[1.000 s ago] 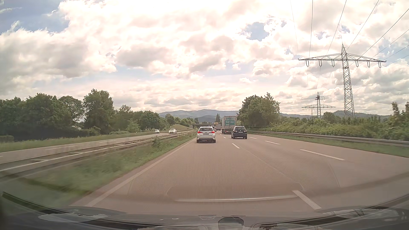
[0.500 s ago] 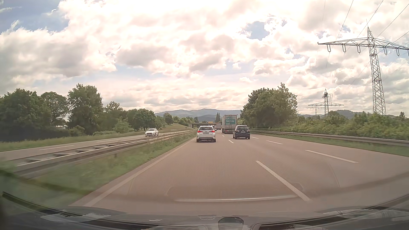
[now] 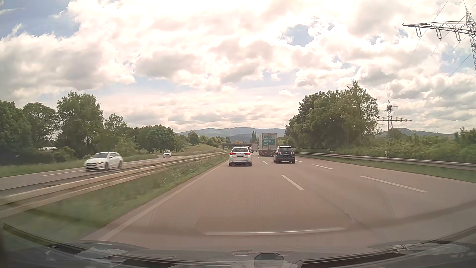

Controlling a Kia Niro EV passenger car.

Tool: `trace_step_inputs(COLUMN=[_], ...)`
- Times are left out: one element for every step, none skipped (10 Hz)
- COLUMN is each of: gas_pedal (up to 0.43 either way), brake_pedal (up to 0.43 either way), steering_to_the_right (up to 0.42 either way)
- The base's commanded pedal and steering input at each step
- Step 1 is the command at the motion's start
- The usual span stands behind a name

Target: Follow the waypoints while adhering to traffic rules and regulations

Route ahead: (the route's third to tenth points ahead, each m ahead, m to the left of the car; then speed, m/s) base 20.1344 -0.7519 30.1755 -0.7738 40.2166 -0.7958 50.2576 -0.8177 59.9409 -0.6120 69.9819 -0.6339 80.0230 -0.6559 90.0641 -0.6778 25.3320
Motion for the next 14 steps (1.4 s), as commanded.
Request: trace_step_inputs(gas_pedal=[0.0,0.0,0.0,0.0,0.0,0.008,0.008,0.008,0.008,0.008,0.008,0.008,0.0,0.0], brake_pedal=[0.0,0.0,0.0,0.0,0.0,0.0,0.0,0.0,0.0,0.0,0.0,0.0,0.0,0.0], steering_to_the_right=[0.0,0.0,0.0,0.0,0.0,0.0,0.0,0.0,0.0,0.0,0.0,0.0,0.0,0.0])
